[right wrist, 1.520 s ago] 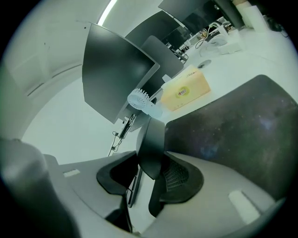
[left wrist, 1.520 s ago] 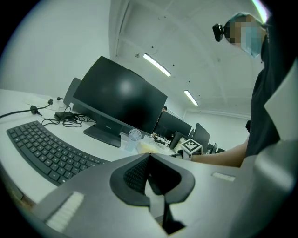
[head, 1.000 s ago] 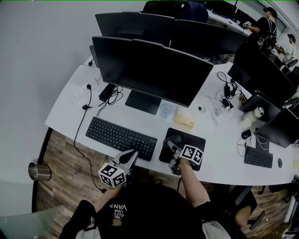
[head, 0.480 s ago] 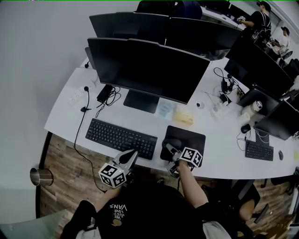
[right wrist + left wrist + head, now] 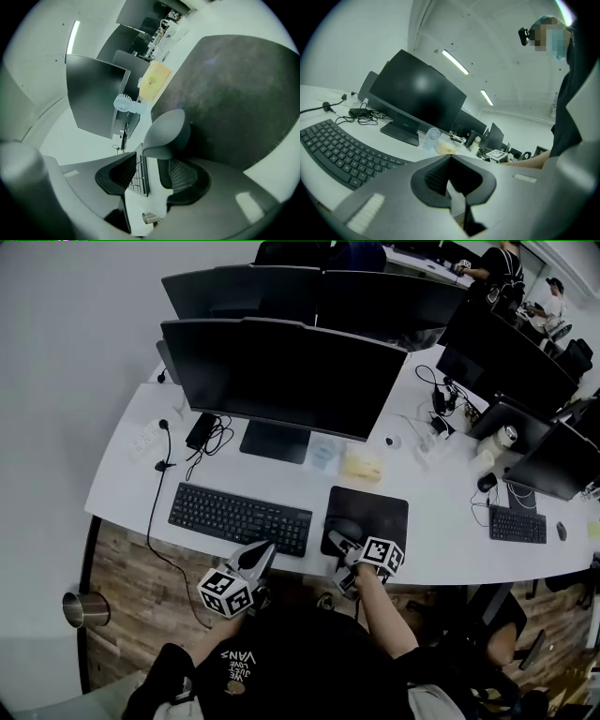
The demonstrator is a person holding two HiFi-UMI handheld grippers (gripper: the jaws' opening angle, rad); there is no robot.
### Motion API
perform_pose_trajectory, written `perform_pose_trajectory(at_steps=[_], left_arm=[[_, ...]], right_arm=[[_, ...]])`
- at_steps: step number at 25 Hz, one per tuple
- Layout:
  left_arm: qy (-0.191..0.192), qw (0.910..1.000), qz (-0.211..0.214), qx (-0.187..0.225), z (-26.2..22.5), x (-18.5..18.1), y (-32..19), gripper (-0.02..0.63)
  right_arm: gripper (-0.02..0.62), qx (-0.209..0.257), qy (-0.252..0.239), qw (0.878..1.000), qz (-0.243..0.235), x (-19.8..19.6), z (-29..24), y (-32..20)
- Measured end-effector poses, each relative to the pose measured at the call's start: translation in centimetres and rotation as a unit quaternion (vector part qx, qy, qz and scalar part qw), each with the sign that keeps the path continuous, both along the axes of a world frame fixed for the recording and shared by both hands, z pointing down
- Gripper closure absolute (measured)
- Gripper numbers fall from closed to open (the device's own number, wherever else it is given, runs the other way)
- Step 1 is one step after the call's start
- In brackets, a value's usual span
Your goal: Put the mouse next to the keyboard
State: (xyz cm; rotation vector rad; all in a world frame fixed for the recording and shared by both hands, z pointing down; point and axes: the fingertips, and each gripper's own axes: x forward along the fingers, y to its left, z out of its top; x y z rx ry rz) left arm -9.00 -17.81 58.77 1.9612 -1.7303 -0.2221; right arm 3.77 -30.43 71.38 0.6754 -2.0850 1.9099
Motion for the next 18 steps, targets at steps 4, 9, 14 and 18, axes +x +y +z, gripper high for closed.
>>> perform_pose_trajectory(at_steps=[4, 9, 14, 18], left_arm=[[0.003, 0.9999, 0.013, 0.001, 0.1, 0.5, -0.2, 0.604], [0.006, 0.9997, 0.022, 0.001, 0.2, 0.8, -0.2, 0.604], [0.007, 0.9996, 0.026, 0.0, 0.3, 0.8, 0.1, 0.604], [0.006, 0.9996, 0.028, -0.001, 0.3, 0.6, 0.5, 0.604]], right_arm=[[0.393, -0.003, -0.005, 1.0, 0.006, 0.3, -0.1, 0.8], [0.391, -0.002, -0.003, 1.0, 0.004, 0.4, -0.1, 1.7], [0.392, 0.003, -0.001, 1.0, 0.004, 0.3, -0.1, 2.1], [0.393, 0.039, 0.012, 0.999, -0.004, 0.2, -0.5, 2.3]])
